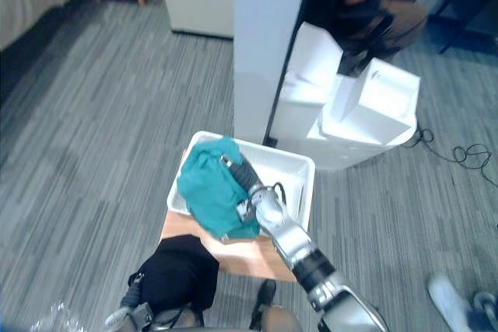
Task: Tidy the bed and pick cloth on bed and put in laundry
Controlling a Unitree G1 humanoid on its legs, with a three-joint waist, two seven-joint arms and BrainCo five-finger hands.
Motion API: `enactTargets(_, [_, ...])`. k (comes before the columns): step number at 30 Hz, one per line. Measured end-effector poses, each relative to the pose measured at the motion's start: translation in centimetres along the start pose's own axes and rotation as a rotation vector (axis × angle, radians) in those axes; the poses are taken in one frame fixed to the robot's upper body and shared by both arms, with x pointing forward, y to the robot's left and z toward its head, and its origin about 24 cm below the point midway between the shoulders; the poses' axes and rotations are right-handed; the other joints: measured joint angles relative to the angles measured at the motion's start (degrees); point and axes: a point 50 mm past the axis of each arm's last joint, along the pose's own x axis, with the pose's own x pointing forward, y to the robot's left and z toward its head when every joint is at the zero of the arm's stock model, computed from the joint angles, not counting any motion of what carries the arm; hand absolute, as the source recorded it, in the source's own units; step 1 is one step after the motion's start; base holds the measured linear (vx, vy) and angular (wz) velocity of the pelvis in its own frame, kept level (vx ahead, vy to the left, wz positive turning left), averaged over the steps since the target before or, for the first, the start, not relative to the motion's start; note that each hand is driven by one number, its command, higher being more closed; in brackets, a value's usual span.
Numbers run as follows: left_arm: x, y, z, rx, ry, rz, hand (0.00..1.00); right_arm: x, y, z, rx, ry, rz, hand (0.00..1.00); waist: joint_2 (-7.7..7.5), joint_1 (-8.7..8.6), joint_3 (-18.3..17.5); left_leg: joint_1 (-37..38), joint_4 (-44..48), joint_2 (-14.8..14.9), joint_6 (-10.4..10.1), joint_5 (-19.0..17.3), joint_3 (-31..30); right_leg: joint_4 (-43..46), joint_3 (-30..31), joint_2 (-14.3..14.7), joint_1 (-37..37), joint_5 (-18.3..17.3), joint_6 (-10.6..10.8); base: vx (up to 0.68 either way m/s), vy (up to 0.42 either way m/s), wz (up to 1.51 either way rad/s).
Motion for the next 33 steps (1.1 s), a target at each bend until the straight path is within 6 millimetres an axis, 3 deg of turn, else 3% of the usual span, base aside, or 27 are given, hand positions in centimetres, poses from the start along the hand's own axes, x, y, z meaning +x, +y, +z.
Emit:
enactTargets(4, [0.3, -0.7, 1.2, 0.001, -0.037, -0.002, 1.0, 1.1, -1.5, -0.5, -0.049, 0.045, -0.08, 1.0, 0.01, 0.4, 3.24, -2.68, 0.76, -0.57, 0.45, 0.29, -1.04, 2.15, 0.02, -0.93, -2.74, -0.1, -0.12, -0.01, 0.036, 0.1])
enactTargets(5, [0.4, -0.8, 1.5, 0.001, -0.044, -0.001, 1.0, 1.2, -2.0, -1.3, -0.054, 0.085, -0.104, 0.0, 0.07, 0.49, 4.08, -3.01, 0.89, -0.8, 0.53, 0.35, -1.11, 2.36, 0.02, -1.19, -3.03, -0.11, -0.11, -0.02, 0.049, 0.04])
enactTargets(12, [0.9, -2.3, 3.7, 0.005, -0.108, -0.028, 1.0, 0.5, -5.2, -5.6, -0.028, 0.288, -0.287, 0.0, 0.35, 1.52, 8.41, -4.36, 0.0, -1.44, 1.24, 1.51, -1.38, 3.12, 0.06, -1.78, -5.03, -0.12, -0.07, -0.03, 0.021, 0.02])
enactTargets(16, [1.0, -2.7, 4.1, 0.008, -0.117, -0.037, 1.0, 0.4, -6.8, -5.1, 0.023, 0.226, -0.373, 0.0, 0.36, 1.35, 8.94, -5.24, -0.5, -1.71, 1.49, 2.12, -1.63, 3.44, 0.01, -1.97, -6.09, -0.02, 0.03, 0.01, 0.022, 0.04])
enactTargets(23, [1.0, -2.6, 4.1, 0.048, -0.119, -0.035, 1.0, 0.5, -6.9, -3.3, 0.037, 0.108, -0.374, 0.0, -0.2, 1.08, 8.99, -3.12, -1.03, -1.73, 1.49, 2.17, -0.95, 3.6, 1.07, -1.95, -4.65, 0.06, 0.09, 0.02, 0.01, -0.05])
enactTargets(25, [1.0, -2.4, 3.9, 0.068, -0.116, -0.03, 1.0, -0.1, -6.8, -2.8, 0.038, 0.072, -0.373, 0.0, -0.73, 0.92, 8.67, -1.44, -1.41, -1.73, 1.44, 2.13, -0.61, 3.61, 1.83, -1.88, -3.52, 0.07, 0.11, 0.01, 0.018, -0.13])
enactTargets(29, [0.7, -0.6, 3.5, 0.111, -0.105, 0.011, 1.0, -1.5, -6.1, -2.5, 0.004, 0.037, -0.36, 0.0, -4.08, -0.04, 6.35, 0.44, -1.41, -1.71, 1.09, 1.83, 0.97, 3.43, 3.69, -1.82, -2.67, 0.17, 0.28, -0.01, 0.017, -0.2])
enactTargets(33, [0.3, 1.0, 2.4, 0.147, -0.074, 0.047, 1.0, -3.6, -5.6, -4.3, -0.017, 0.119, -0.36, 0.0, -5.95, -0.51, 1.68, 1.88, -1.43, -1.73, 0.91, 1.25, 2.06, 2.58, 4.94, -1.7, -1.58, 0.47, 0.43, 0.0, 0.016, -0.15])
